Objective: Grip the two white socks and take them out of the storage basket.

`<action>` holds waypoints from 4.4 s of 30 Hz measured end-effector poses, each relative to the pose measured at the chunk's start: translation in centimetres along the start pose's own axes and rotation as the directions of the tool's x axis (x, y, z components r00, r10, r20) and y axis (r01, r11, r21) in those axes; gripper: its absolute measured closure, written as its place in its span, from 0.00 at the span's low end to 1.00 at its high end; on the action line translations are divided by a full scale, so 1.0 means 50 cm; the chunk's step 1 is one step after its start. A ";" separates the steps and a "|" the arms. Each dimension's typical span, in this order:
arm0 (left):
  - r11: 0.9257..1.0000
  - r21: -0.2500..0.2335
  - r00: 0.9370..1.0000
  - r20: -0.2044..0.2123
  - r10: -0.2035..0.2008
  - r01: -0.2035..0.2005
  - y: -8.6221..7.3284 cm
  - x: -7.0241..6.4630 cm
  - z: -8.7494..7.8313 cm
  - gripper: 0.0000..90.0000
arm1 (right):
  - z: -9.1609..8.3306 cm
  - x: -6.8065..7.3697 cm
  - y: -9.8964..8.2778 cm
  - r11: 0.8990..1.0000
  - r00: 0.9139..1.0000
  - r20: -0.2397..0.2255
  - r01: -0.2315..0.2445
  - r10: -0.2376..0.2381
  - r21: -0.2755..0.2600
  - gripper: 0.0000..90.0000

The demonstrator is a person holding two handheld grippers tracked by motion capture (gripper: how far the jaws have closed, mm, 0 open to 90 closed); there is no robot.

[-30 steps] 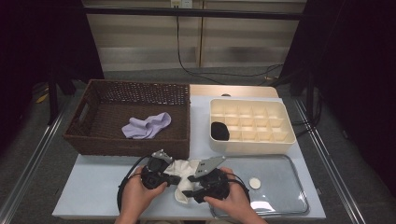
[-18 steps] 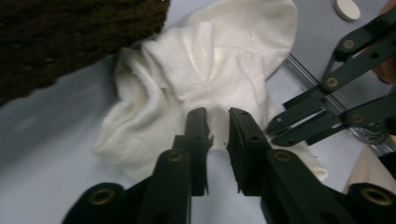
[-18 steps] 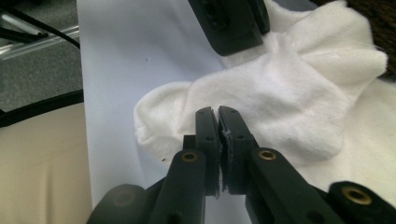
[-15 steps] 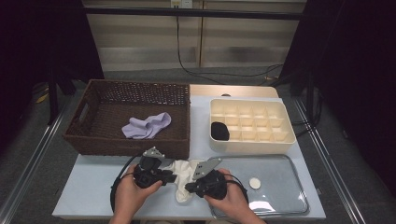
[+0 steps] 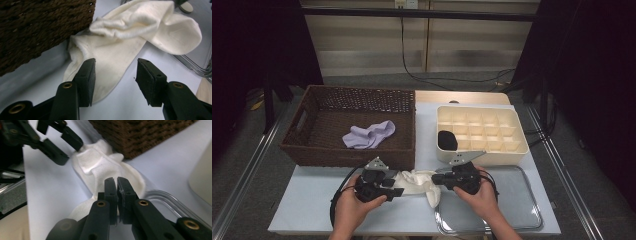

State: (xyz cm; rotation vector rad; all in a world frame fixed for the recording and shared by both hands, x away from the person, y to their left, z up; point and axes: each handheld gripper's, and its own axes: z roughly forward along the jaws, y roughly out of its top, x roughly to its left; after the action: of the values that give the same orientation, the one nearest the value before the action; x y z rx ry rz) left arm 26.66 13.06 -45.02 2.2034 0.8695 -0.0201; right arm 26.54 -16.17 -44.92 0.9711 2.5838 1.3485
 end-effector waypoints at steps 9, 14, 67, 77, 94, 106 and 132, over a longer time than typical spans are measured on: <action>0.999 0.001 0.999 0.018 0.034 -0.034 0.007 -0.006 0.012 0.52 | 0.002 -0.021 -0.017 0.999 0.998 0.046 -0.044 0.044 -0.003 0.90; 0.999 0.006 0.999 0.010 0.039 -0.039 0.010 -0.002 0.020 0.52 | -0.005 -0.035 -0.027 0.998 0.995 0.069 -0.067 0.066 0.002 0.91; 0.999 0.019 0.998 -0.024 0.050 -0.049 0.018 0.009 0.014 0.57 | 0.012 -0.001 0.023 0.999 0.999 0.042 0.008 -0.009 0.031 0.91; 0.990 0.122 0.994 -0.076 0.080 -0.070 0.005 0.019 0.032 0.84 | -0.015 0.020 0.030 1.000 0.997 -0.076 -0.018 0.019 0.013 0.95; 0.979 0.050 0.980 -0.006 0.198 -0.197 0.029 -0.018 0.036 0.61 | 0.043 -0.035 0.006 0.989 0.987 -0.072 -0.138 0.142 0.054 0.90; 0.976 0.046 0.977 0.041 0.210 -0.211 0.038 -0.033 0.059 0.85 | 0.048 -0.028 0.003 0.989 0.988 -0.047 -0.142 0.145 0.051 0.80; 0.999 -0.044 0.998 0.059 0.020 -0.018 0.074 0.003 0.031 0.94 | -0.058 -0.032 -0.091 0.986 0.982 0.106 -0.162 0.158 0.033 0.63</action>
State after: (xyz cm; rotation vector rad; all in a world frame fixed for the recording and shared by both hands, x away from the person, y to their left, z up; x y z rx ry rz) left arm 29.35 10.34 -43.80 2.1592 0.8090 -0.0563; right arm 24.54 -21.03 -46.96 1.2447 2.5136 1.2459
